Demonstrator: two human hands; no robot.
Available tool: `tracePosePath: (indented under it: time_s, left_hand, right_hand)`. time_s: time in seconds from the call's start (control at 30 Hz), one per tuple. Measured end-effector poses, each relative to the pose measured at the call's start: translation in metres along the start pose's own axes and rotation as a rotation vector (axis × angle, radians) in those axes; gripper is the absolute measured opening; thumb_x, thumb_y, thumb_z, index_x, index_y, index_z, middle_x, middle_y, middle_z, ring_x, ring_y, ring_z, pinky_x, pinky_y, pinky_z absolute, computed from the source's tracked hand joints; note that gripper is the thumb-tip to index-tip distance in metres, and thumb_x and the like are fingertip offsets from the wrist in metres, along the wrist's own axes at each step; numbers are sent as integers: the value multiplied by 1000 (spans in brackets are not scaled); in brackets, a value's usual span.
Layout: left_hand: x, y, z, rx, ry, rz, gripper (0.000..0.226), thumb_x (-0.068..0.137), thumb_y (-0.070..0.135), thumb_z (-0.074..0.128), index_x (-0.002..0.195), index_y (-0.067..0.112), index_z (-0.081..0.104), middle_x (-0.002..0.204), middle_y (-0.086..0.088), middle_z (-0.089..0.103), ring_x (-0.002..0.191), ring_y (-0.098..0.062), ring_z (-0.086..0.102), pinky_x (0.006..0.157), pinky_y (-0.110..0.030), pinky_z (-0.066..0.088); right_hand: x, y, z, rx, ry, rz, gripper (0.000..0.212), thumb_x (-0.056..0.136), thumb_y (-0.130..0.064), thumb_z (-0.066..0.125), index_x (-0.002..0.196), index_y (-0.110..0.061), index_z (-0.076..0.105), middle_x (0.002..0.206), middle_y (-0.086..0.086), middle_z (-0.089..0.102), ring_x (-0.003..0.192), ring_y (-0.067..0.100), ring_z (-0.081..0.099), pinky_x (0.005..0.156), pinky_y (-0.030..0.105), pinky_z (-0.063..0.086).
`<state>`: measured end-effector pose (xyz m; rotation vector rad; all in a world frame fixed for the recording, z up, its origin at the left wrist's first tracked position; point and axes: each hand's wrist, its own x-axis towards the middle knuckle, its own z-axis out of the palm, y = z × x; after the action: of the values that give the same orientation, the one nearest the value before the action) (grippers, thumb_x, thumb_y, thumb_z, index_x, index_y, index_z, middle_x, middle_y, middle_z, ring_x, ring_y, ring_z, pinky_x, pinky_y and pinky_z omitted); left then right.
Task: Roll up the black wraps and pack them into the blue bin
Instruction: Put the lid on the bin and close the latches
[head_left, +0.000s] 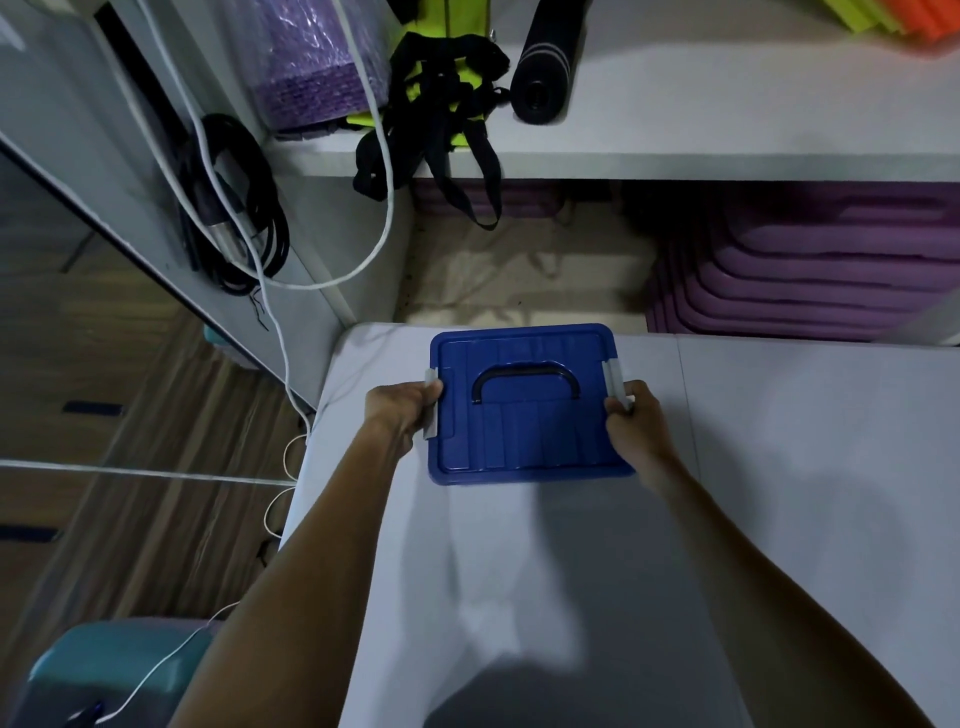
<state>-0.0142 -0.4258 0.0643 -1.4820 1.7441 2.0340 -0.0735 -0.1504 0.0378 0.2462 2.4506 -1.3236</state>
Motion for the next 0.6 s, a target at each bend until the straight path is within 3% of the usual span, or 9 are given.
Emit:
tracePosePath:
  time_s: [0.13, 0.23, 0.33, 0.47, 0.6]
  left_hand:
    - [2, -2, 12, 224, 97, 83, 21, 79, 18, 84, 83, 6, 67, 80, -3, 68, 76, -21, 65, 75, -32, 53]
    - [1, -6, 12, 241, 113, 104, 28, 80, 27, 83, 78, 8, 63, 74, 0, 65, 70, -17, 60, 67, -29, 51]
    - [-1, -15, 5, 265, 75, 119, 33, 85, 34, 77, 76, 9, 59, 78, -6, 66, 73, -23, 62, 78, -39, 58]
    - [-11, -27, 5, 316, 67, 200, 19, 88, 21, 61, 74, 8, 59, 76, -9, 62, 73, -25, 57, 73, -42, 58]
    - [-24, -25, 23, 348, 11, 258, 22, 91, 17, 62, 76, 1, 66, 75, -7, 66, 70, -23, 59, 74, -40, 59]
  right_hand:
    - [1, -2, 0, -35, -11, -6, 10, 97, -9, 43, 106, -10, 45, 83, 9, 53, 62, 17, 46, 49, 29, 35]
    - [-2, -3, 1, -49, 6, -14, 12, 97, -9, 43, 109, -8, 45, 85, 9, 53, 63, 18, 48, 49, 28, 35]
    - [-7, -2, 0, -73, 38, -3, 17, 99, -18, 47, 111, -6, 47, 89, 11, 56, 68, 19, 50, 50, 28, 36]
    - [-12, -1, -10, -16, 103, 47, 22, 97, -26, 55, 105, -5, 51, 91, 10, 56, 71, 19, 49, 54, 28, 39]
    - [-21, 7, -35, -3, 162, 53, 14, 96, -21, 55, 100, -8, 51, 90, 8, 56, 71, 18, 50, 53, 26, 35]
